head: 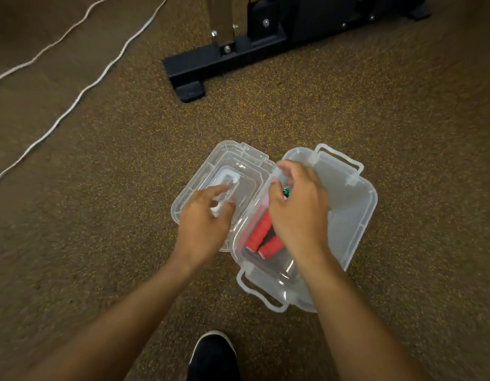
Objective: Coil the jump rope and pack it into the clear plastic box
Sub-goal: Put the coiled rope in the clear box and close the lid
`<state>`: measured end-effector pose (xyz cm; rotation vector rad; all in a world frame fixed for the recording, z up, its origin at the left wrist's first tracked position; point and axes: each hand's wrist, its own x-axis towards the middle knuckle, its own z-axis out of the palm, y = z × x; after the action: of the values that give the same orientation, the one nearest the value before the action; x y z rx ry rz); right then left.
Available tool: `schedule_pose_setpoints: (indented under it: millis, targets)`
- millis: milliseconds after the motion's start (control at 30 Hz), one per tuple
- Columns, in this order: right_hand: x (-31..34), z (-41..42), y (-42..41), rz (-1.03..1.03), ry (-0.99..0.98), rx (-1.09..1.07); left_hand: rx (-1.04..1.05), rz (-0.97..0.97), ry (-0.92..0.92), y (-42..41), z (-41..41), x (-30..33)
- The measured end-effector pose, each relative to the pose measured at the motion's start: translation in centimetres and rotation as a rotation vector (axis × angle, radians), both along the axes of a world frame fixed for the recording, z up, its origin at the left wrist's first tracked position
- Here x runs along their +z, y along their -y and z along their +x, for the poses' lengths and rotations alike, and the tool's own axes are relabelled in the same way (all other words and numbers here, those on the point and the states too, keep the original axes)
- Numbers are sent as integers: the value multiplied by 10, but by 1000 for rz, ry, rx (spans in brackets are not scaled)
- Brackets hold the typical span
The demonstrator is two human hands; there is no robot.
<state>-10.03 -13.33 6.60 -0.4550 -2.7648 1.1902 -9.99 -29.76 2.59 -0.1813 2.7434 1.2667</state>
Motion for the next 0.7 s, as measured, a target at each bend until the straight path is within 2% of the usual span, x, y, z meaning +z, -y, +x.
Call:
schedule_pose_setpoints:
  millis: [67,167,233,300,467,533,633,700]
  targets:
    - [3,-15,6,35,-13,79,66,36,45,12,-1,-2]
    - [1,-30,16,60,2,156,43,-170,5,37,-16,-25]
    - [-4,-33,22,71,32,188,79,-278,141,60,-30,-48]
    - [-9,-32,26,81,73,195,117,-296,284,80,-40,-65]
    - [-16,-25,35,103,106,180,20,-472,332,92,-38,-94]
    - [-17,-22,36,103,109,185,84,-413,333,94,-39,-101]
    - [-16,-20,33,95,130,197,222,-111,384,94,-39,-93]
    - [-17,-21,31,80,130,191,233,-36,256,90,-35,-76]
